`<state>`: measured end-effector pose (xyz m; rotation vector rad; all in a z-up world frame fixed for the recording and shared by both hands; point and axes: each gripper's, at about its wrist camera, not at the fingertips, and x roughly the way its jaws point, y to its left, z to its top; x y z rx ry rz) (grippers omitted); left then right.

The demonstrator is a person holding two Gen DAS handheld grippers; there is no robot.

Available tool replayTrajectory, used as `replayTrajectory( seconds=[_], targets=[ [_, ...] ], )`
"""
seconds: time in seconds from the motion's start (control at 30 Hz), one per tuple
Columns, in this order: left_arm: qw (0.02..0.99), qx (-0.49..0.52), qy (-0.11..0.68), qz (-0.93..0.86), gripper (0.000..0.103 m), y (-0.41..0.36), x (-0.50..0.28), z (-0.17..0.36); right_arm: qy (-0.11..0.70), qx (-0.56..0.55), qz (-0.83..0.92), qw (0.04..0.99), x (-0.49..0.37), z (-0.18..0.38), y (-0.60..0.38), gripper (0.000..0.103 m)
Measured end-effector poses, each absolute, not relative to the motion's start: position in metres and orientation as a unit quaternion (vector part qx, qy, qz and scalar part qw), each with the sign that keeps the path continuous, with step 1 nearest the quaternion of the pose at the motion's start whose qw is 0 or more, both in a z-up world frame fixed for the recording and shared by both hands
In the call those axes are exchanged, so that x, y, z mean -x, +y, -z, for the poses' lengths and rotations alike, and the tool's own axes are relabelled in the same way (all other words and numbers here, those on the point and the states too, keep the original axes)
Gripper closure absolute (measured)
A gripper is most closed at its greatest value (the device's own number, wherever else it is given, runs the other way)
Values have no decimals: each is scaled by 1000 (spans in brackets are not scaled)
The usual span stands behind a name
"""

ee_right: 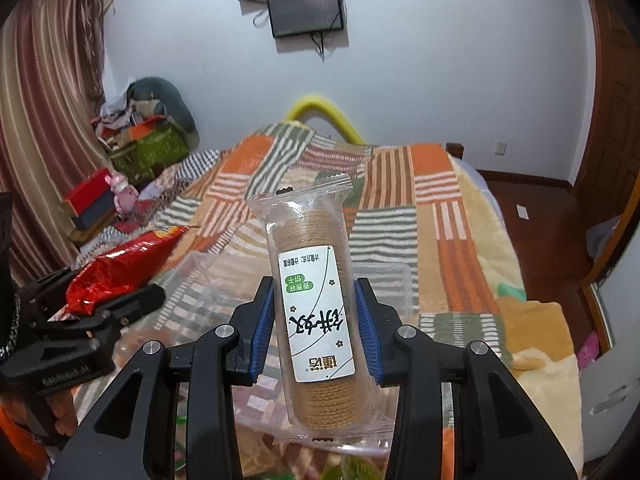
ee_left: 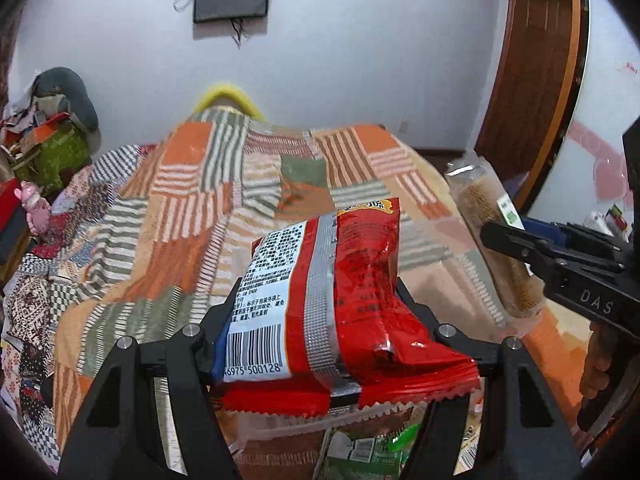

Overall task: Organize snacks
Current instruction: 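Drop red chip bag in clear box with left while right places cracker roll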

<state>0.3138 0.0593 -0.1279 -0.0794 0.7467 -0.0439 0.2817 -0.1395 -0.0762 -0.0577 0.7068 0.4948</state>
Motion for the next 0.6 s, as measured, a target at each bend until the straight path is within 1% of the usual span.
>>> replayTrajectory(
  seconds=[0.3, 0.4, 0.6],
  targets=[
    [906, 49, 419, 39, 36, 54, -338, 155, 390, 60, -241, 887, -295, 99, -125, 67],
    [903, 44, 425, 42, 36, 50, -339, 157, 403, 62, -246, 879, -293, 104, -126, 67],
    [909, 25, 414, 49, 30, 44, -329, 148, 413, 71, -252, 872, -290, 105, -129, 66]
  ],
)
